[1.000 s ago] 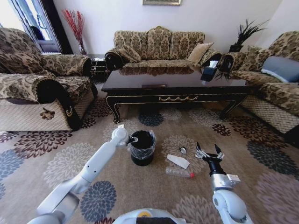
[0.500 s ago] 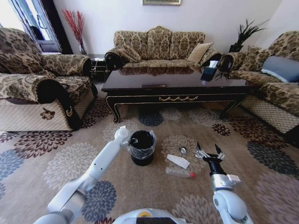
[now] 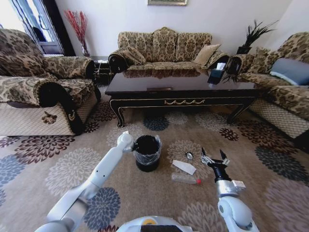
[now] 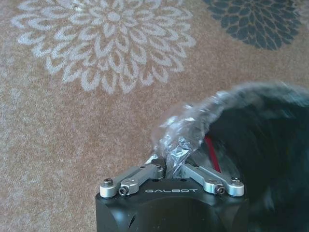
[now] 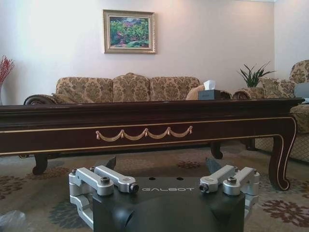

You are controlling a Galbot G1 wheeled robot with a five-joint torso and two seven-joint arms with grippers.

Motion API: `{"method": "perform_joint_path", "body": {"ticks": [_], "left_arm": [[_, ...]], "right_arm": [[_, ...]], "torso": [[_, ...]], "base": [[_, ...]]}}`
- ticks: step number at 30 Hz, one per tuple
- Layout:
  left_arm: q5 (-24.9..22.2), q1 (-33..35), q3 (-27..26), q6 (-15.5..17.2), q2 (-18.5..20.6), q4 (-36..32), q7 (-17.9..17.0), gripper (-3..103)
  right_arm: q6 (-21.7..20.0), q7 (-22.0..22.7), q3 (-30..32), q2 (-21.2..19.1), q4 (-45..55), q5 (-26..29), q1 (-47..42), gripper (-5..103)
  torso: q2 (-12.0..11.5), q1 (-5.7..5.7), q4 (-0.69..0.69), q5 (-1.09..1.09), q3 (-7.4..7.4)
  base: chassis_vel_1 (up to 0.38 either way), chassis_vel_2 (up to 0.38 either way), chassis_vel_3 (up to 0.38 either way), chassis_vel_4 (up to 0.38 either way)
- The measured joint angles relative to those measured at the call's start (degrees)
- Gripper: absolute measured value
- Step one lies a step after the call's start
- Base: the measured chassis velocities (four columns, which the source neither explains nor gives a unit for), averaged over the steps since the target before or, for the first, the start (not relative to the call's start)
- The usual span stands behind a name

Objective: Move to the front of the table and pick up the trash from the floor, then place it into the trash bin.

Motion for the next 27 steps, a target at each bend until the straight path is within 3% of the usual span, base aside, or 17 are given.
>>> {"method": "perform_joint_path", "body": {"ticks": [5, 9, 17, 20, 22, 26, 27], "left_arm": [[0.8, 1.2, -0.2, -0.1, 1.0, -1.1, 0.4, 1], [0.2, 2.5, -0.2, -0.1, 3.3, -4.2, 0.3, 0], [-4.7, 4.8, -1.1, 0.0, 8.9, -12.6, -5.3, 0], [-7.6, 6.1, -2.2, 0.0, 11.1, -16.3, -7.7, 0], [-8.0, 6.4, -2.5, 0.0, 11.5, -16.9, -7.9, 0], [-9.5, 8.1, -3.8, 0.0, 13.9, -20.2, -8.4, 0], [-9.5, 8.1, -3.8, 0.0, 13.9, -20.2, -8.4, 0]], "right_arm": [[0.0, 0.0, 0.1, -0.4, 0.0, 0.2, -0.1, 100], [-0.1, 0.0, 0.3, -0.7, 0.0, 0.2, 0.0, 100], [-1.6, -1.4, 0.4, -4.2, -0.1, -0.8, -0.7, 100], [-1.9, -5.1, -0.7, -10.1, -2.3, -2.6, -1.1, 100], [-1.7, -5.8, -1.0, -11.3, -3.1, -3.0, -1.0, 100], [1.2, -11.3, -4.8, -18.8, -10.5, -6.6, 1.5, 100], [1.2, -11.3, -4.8, -18.8, -10.5, -6.6, 1.5, 100]], "torso": [[0.0, 0.00, 0.04, 0.03, -0.01], [0.0, 0.00, 0.00, -0.03, 0.01], [0.0, 0.00, 0.02, 0.00, 0.01], [0.0, 0.00, 0.02, 0.00, 0.01], [0.0, 0.00, 0.02, 0.00, 0.01], [0.0, 0.01, 0.02, 0.01, 0.01], [0.0, 0.01, 0.02, 0.01, 0.01]], "base": [[0.000, 0.000, 0.000, 0.000], [0.000, 0.000, 0.000, 0.000], [0.000, 0.000, 0.000, 0.000], [0.000, 0.000, 0.000, 0.000], [0.000, 0.000, 0.000, 0.000], [0.000, 0.000, 0.000, 0.000], [0.000, 0.000, 0.000, 0.000]]}}
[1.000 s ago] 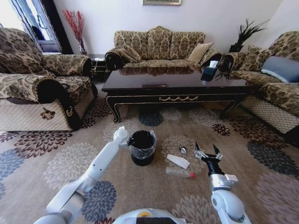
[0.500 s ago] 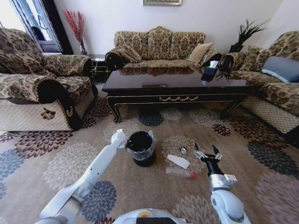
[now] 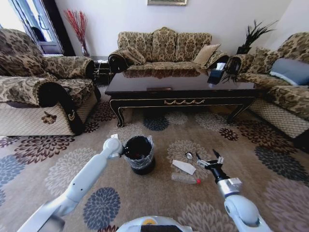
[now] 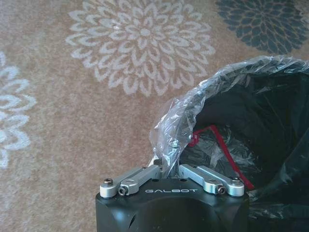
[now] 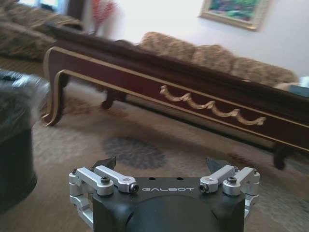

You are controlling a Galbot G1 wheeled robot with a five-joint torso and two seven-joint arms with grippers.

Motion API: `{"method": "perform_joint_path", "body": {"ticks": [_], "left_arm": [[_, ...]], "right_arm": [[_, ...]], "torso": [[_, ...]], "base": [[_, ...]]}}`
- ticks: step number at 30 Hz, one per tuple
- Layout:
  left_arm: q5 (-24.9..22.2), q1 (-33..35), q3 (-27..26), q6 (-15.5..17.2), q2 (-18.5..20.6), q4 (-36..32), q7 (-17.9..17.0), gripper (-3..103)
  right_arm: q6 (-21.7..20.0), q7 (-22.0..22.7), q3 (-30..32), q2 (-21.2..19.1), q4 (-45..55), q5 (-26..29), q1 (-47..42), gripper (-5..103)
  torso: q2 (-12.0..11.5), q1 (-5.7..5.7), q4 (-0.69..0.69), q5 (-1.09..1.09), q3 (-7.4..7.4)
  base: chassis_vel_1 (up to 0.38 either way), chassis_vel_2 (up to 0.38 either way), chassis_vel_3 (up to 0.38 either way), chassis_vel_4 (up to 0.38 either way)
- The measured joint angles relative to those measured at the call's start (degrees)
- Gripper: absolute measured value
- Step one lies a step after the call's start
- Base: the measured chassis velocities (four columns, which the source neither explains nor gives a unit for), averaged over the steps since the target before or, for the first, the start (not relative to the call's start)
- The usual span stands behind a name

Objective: Move to the front of the table and pick up the trash from the floor, then place it into the trash bin.

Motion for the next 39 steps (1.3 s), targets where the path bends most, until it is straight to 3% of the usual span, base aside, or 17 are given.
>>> {"method": "perform_joint_path", "body": {"ticks": [4, 6, 9, 20, 25, 39], "left_arm": [[-0.8, 2.6, -2.3, 0.0, 1.9, -2.1, 0.0, 0], [-0.9, 3.0, -2.7, 0.0, 2.2, -2.4, 0.0, 0], [-1.2, 4.9, -4.2, 0.0, 3.5, -4.2, 0.0, 0], [-1.4, 8.8, -6.8, 0.0, 5.1, -7.3, 0.0, 0], [-1.4, 9.3, -6.8, 0.0, 4.9, -7.4, 0.0, 0], [-1.3, 9.3, -6.3, 0.0, 4.7, -7.1, -0.3, 0]], "right_arm": [[3.3, -6.0, -5.1, -4.3, -8.4, -2.0, 3.8, 100], [3.9, -7.0, -5.8, -4.8, -9.8, -2.5, 4.3, 100], [6.9, -12.6, -9.6, -7.0, -16.8, -5.5, 7.7, 100], [10.2, -25.3, -18.2, -9.7, -24.5, -6.4, 14.1, 100], [11.9, -28.2, -22.4, -9.7, -28.3, -7.5, 18.2, 100], [12.5, -29.7, -29.4, -7.7, -39.1, -8.3, 29.3, 100]], "torso": [[0.0, 0.00, 0.01, 0.00, 0.00], [0.0, 0.00, 0.01, 0.00, 0.00], [0.0, 0.00, 0.01, 0.01, 0.00], [0.0, 0.00, 0.00, -0.01, 0.00], [0.0, 0.00, -0.01, -0.01, 0.00], [0.0, 0.01, 0.00, -0.01, 0.00]], "base": [[0.000, 0.000, 0.000, 0.000], [0.000, 0.000, 0.000, 0.000], [0.000, 0.000, 0.000, 0.000], [0.000, 0.000, 0.000, 0.000], [0.000, 0.000, 0.000, 0.000], [0.000, 0.000, 0.000, 0.000]]}}
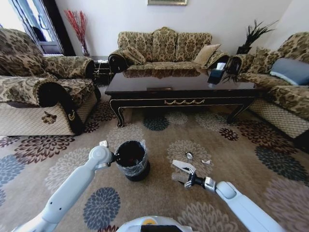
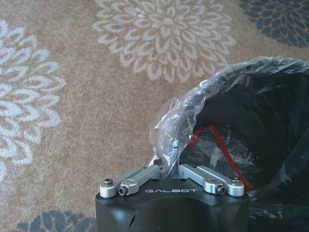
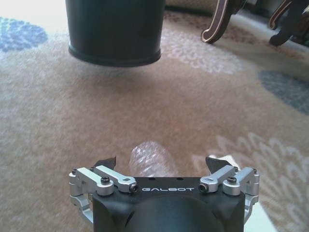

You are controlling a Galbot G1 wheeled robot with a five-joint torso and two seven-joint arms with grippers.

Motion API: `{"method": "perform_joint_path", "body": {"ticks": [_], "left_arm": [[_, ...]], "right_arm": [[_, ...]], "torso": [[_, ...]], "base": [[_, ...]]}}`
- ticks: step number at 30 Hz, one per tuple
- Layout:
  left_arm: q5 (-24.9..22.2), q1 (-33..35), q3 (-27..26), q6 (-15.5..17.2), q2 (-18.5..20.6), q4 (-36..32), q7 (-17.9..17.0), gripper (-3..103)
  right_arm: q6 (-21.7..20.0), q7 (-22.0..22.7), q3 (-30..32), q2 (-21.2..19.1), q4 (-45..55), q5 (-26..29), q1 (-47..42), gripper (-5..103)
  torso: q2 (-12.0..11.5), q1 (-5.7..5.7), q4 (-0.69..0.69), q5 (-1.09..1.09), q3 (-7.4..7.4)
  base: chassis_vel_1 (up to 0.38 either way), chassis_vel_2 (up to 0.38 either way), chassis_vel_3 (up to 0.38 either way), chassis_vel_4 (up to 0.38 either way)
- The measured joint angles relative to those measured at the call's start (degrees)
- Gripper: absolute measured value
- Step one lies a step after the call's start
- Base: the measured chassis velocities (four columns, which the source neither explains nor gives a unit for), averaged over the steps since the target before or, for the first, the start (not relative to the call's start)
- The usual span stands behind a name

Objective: Move to the front of the table and pick up the trash from the floor, then place it into the trash bin.

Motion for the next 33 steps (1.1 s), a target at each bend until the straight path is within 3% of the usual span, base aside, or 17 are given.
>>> {"method": "perform_joint_path", "body": {"ticks": [18, 21, 24, 26, 30, 32, 33], "left_arm": [[-0.2, 0.3, -0.4, 0.0, -0.1, -0.5, -0.5, 0], [-0.3, 0.5, -0.5, 0.0, -0.1, -0.5, -0.5, 0], [-0.5, 1.3, -1.2, 0.0, -0.6, -0.5, -0.5, 0], [-0.5, 1.5, -1.2, 0.0, -0.8, -0.5, -0.5, 0], [-0.5, 2.0, -1.5, 0.0, -0.8, -0.7, -0.5, 0], [-0.5, 2.1, -1.6, 0.0, -0.7, -0.7, -0.5, 0], [-0.5, 2.2, -1.7, 0.0, -0.6, -0.7, -0.5, 0]], "right_arm": [[2.6, -2.1, -2.4, 2.5, -11.3, -8.2, 6.6, 102], [2.7, -2.1, -2.6, 2.5, -11.4, -8.4, 6.8, 98], [2.8, -2.6, -3.4, 2.5, -11.6, -7.9, 7.2, 78], [2.9, -2.7, -3.6, 2.4, -11.7, -7.9, 7.3, 78], [3.3, -3.1, -4.0, 2.4, -12.8, -8.0, 8.0, 57], [3.4, -3.1, -4.0, 2.4, -12.9, -8.1, 8.1, 57], [3.4, -3.1, -4.0, 2.4, -12.9, -8.1, 8.1, 51]], "torso": [[0.0, 0.00, 0.00, 0.00, 0.00], [0.0, 0.00, 0.00, 0.00, 0.00], [0.0, 0.00, 0.01, 0.00, 0.00], [0.0, 0.00, 0.01, 0.00, 0.00], [0.0, 0.00, 0.00, -0.01, -0.01], [0.0, -0.01, 0.00, -0.01, -0.01], [0.0, -0.01, 0.01, -0.01, -0.01]], "base": [[0.000, 0.000, 0.000, 0.000], [0.000, 0.000, 0.000, 0.000], [0.000, 0.000, 0.000, 0.000], [0.000, 0.000, 0.000, 0.000], [0.000, 0.000, 0.000, 0.000], [0.000, 0.000, 0.000, 0.000], [0.000, 0.000, 0.000, 0.000]]}}
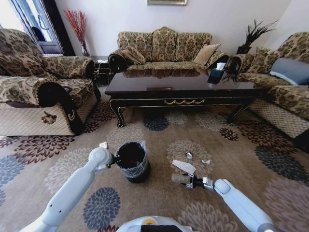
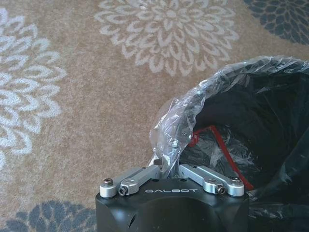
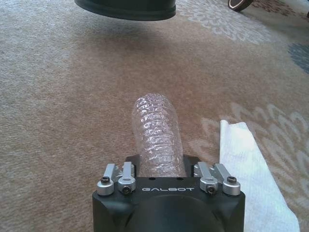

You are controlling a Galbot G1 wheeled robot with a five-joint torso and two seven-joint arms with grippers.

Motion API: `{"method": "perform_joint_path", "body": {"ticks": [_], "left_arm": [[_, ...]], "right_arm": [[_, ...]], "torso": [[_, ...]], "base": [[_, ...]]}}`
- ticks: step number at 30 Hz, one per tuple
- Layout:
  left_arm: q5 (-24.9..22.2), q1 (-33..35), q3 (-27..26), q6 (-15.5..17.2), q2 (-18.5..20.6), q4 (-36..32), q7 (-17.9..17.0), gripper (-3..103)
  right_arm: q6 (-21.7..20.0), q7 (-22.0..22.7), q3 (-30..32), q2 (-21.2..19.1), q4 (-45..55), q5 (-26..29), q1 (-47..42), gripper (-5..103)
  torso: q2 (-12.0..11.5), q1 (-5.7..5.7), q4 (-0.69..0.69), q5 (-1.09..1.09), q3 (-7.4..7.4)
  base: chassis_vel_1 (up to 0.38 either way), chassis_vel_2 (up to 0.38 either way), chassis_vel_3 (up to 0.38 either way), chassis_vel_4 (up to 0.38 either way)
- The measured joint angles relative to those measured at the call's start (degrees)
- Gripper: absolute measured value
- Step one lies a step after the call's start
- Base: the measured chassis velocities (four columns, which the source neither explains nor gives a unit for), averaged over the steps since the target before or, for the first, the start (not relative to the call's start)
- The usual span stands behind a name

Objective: Move to the front of the table and pick up the trash from the floor, then place it into the trash bin.

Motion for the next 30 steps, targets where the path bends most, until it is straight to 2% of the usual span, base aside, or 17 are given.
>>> {"method": "perform_joint_path", "body": {"ticks": [2, 8, 12, 15, 17, 20, 21, 22, 24, 26, 28, 30], "left_arm": [[0.0, 0.2, -0.1, 0.0, 0.1, -0.1, 0.0, 0], [0.0, 0.3, -0.2, 0.0, -0.2, -0.2, 0.1, 0], [0.1, 0.2, 0.2, 0.0, -0.5, -0.1, 0.1, 0], [0.1, -1.0, 1.5, 0.0, -1.2, 0.2, 0.1, 0], [0.1, -1.4, 2.0, 0.0, -1.4, 0.2, 0.1, 0], [0.3, -3.7, 4.4, 0.0, -2.4, 0.4, 0.0, 0], [0.3, -4.9, 5.7, 0.0, -2.9, 0.6, -0.1, 0], [0.3, -4.9, 5.7, 0.0, -2.9, 0.6, -0.1, 0], [0.5, -7.7, 8.9, 0.0, -3.9, 1.6, -0.4, 0], [0.7, -10.4, 11.8, -0.2, -5.3, 2.8, -0.8, 0], [0.7, -11.4, 13.0, -0.3, -5.9, 3.3, -1.0, 0], [0.6, -13.9, 16.0, -0.5, -7.5, 4.5, -1.7, 0]], "right_arm": [[0.0, 0.0, 0.2, -0.1, 0.5, -0.1, -0.2, 41], [0.1, -0.1, 1.9, -0.6, 2.5, 0.1, -1.8, 31], [-0.5, 0.2, 5.1, -1.5, 6.3, 2.3, -3.9, 23], [-2.4, 1.3, 11.0, -3.7, 15.0, 7.5, -9.3, 23], [-2.9, 1.7, 12.3, -4.2, 17.1, 8.7, -10.6, 23], [-5.4, 4.1, 17.4, -5.6, 26.9, 16.6, -16.4, 23], [-6.5, 5.1, 19.5, -5.8, 30.5, 20.1, -18.4, 23], [-6.5, 5.1, 19.5, -5.8, 30.5, 20.1, -18.4, 23], [-7.7, 7.3, 22.3, -5.9, 36.9, 25.5, -21.7, 23], [-8.5, 9.8, 24.5, -5.9, 42.3, 28.6, -23.6, 23], [-8.7, 11.0, 25.2, -5.9, 44.3, 29.4, -24.2, 23], [-9.9, 15.1, 26.5, -5.6, 49.2, 30.9, -25.6, 23]], "torso": [[0.0, -0.01, 0.01, 0.00, 0.00], [0.0, -0.01, -0.02, 0.02, 0.00], [0.0, -0.01, 0.02, 0.02, 0.00], [0.0, -0.01, 0.00, 0.01, 0.00], [0.0, -0.01, -0.01, 0.01, 0.00], [0.0, -0.01, -0.02, 0.03, 0.00], [0.0, -0.01, 0.02, 0.02, 0.00], [0.0, -0.01, 0.02, 0.02, 0.00], [0.0, -0.01, -0.02, 0.01, 0.00], [0.0, -0.01, -0.01, 0.01, 0.00], [0.0, -0.01, -0.01, 0.00, 0.00], [0.0, -0.01, 0.00, 0.02, 0.00]], "base": [[0.000, 0.000, 0.000, 0.000], [0.000, 0.000, 0.000, 0.000], [0.000, 0.000, 0.000, 0.000], [0.000, 0.000, 0.000, 0.000], [0.000, 0.000, 0.000, 0.000], [0.000, 0.000, 0.000, 0.000], [0.000, 0.000, 0.000, 0.000], [0.000, 0.000, 0.000, 0.000], [0.000, 0.000, 0.000, 0.000], [0.000, 0.000, 0.000, 0.000], [0.000, 0.000, 0.000, 0.000], [0.000, 0.000, 0.000, 0.000]]}}
